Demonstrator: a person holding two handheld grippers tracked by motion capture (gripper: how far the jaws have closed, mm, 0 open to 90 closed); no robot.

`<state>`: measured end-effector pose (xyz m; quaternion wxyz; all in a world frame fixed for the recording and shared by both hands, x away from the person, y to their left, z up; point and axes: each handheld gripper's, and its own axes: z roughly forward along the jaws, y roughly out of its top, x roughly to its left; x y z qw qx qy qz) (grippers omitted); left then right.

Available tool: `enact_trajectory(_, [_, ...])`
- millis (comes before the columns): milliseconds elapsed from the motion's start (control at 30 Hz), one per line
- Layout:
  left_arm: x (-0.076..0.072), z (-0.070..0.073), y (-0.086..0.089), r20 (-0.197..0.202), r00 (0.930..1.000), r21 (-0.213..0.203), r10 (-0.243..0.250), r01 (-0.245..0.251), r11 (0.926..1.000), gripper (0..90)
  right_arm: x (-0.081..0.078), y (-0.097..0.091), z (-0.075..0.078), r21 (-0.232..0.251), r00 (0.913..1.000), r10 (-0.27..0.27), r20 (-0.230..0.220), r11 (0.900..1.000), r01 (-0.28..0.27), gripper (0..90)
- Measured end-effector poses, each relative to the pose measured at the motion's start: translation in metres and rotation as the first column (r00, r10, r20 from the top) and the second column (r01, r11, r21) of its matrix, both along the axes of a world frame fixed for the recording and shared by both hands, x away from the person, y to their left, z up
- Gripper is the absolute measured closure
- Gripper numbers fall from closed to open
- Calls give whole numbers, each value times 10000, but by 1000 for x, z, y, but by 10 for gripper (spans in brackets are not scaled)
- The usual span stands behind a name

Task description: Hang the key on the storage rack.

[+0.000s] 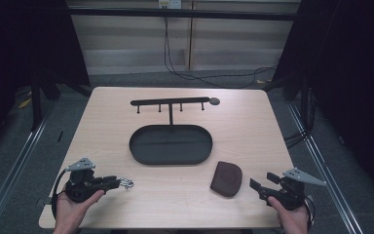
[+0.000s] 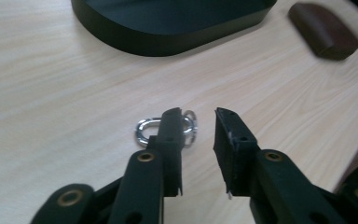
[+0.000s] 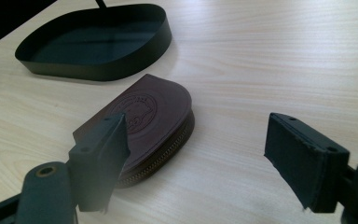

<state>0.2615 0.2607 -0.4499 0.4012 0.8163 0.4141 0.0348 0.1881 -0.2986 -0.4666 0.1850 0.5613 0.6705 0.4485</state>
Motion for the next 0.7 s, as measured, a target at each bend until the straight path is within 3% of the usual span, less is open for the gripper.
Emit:
enact_trajectory(67, [2, 3, -2, 63, 9999, 247, -83, 81, 9997, 731, 2, 1, -1, -50, 9998, 113, -141, 9999, -114, 196])
enact_trajectory(100, [4, 9, -6, 114, 9991, 539, -406, 400, 9977, 736, 2, 2, -1, -38, 9998, 122, -129, 9999, -122, 188])
enact_trajectory(200, [5, 16, -9, 34, 9976, 631, -687, 684, 9957, 747, 3, 2, -2, -37, 9997, 129, -187, 9999, -129, 187])
enact_trajectory(333, [8, 26, -18, -406, 9947, 966, -946, 981, 9905, 764, 3, 3, -2, -42, 9996, 193, -222, 9998, -194, 182])
enact_trajectory(367, [9, 29, -23, -681, 9906, 1331, -1182, 1265, 9830, 765, 3, 3, -2, -71, 9994, 221, -249, 9997, -223, 180])
enact_trajectory(400, [9, 29, -23, -681, 9906, 1331, -1182, 1265, 9830, 765, 3, 3, -2, -71, 9994, 221, -249, 9997, -223, 180])
enact_trajectory(467, [11, 31, -28, -897, 9860, 1680, -1403, 1538, 9737, 765, 3, 4, -3, -87, 9992, 272, -276, 9996, -275, 179])
enact_trajectory(533, [13, 32, -32, -1028, 9845, 1787, -1421, 1588, 9710, 761, 3, 4, -3, -88, 9991, 293, -318, 9995, -296, 178])
enact_trajectory(567, [17, 33, -34, -1218, 9805, 2068, -1544, 1772, 9622, 762, 4, 4, -3, -108, 9990, 312, -322, 9994, -316, 177])
enact_trajectory(600, [17, 33, -34, -1218, 9805, 2068, -1544, 1772, 9622, 766, 4, 4, -3, -108, 9990, 312, -322, 9994, -316, 177])
enact_trajectory(700, [24, 32, -40, -1521, 9746, 2426, -1644, 1980, 9497, 782, 4, 4, -3, -107, 9990, 273, -367, 9996, -277, 171])
